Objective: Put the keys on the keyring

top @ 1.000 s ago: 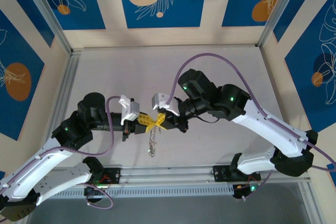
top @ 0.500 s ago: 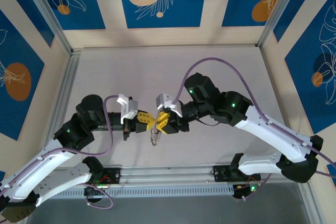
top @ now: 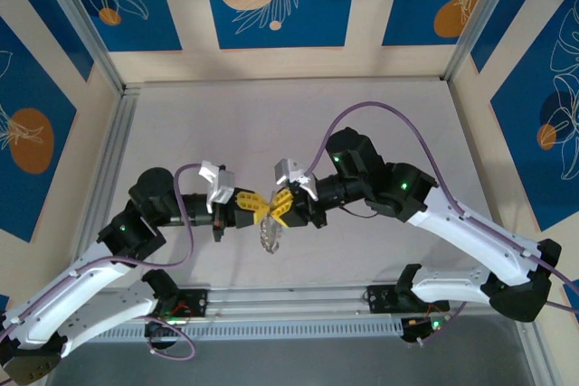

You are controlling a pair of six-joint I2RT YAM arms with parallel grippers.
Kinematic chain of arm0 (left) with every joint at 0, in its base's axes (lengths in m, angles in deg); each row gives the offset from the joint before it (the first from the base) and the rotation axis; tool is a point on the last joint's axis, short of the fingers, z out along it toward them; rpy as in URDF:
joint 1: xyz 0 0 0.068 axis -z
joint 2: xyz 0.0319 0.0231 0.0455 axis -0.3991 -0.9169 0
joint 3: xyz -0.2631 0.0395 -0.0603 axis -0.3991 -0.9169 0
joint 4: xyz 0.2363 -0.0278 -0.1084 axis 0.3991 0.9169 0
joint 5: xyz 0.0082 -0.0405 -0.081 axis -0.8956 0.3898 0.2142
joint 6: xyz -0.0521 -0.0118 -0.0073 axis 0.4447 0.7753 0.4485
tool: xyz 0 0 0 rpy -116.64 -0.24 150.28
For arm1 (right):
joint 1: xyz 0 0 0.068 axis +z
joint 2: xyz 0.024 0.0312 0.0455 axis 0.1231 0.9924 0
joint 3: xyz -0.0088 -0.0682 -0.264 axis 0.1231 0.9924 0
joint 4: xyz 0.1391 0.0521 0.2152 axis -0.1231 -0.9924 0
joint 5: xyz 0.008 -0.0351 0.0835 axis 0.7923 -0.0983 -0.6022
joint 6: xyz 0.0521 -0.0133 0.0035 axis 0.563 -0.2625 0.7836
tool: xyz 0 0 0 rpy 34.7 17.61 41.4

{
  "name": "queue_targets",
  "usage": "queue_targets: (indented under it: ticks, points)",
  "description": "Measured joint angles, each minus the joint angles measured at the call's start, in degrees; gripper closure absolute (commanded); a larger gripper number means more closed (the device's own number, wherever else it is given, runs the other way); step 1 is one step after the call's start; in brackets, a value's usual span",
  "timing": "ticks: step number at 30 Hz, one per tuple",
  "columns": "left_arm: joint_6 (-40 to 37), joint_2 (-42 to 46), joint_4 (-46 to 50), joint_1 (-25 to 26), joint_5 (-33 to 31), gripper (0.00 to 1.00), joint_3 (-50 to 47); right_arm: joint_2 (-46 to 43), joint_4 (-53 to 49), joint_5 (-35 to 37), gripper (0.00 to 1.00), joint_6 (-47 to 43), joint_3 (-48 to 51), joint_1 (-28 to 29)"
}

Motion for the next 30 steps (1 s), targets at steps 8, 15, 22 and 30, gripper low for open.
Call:
queue_targets:
  ticks: [8, 15, 22, 30]
  points:
    - [1.4, 0.3, -2.7, 0.0, 0.0, 1.00, -0.7, -3.0, 2.9, -0.2, 0.74, 1.5, 2.9, -0.7]
    - [2.0, 0.3, -4.2, 0.0, 0.5, 1.00, -0.7, -6.3, 4.3, 0.1, 0.78, 2.8, 5.4, -1.2]
    - [2.1, 0.8, -5.9, 0.0, 0.7, 1.00, -0.7, -5.6, 4.2, -0.7, 0.78, 3.2, 6.4, -1.4]
    - [2.3, 0.8, -6.0, 0.0, 0.7, 1.00, -0.7, -5.6, 6.9, -3.9, 0.71, 4.9, 7.4, -1.4]
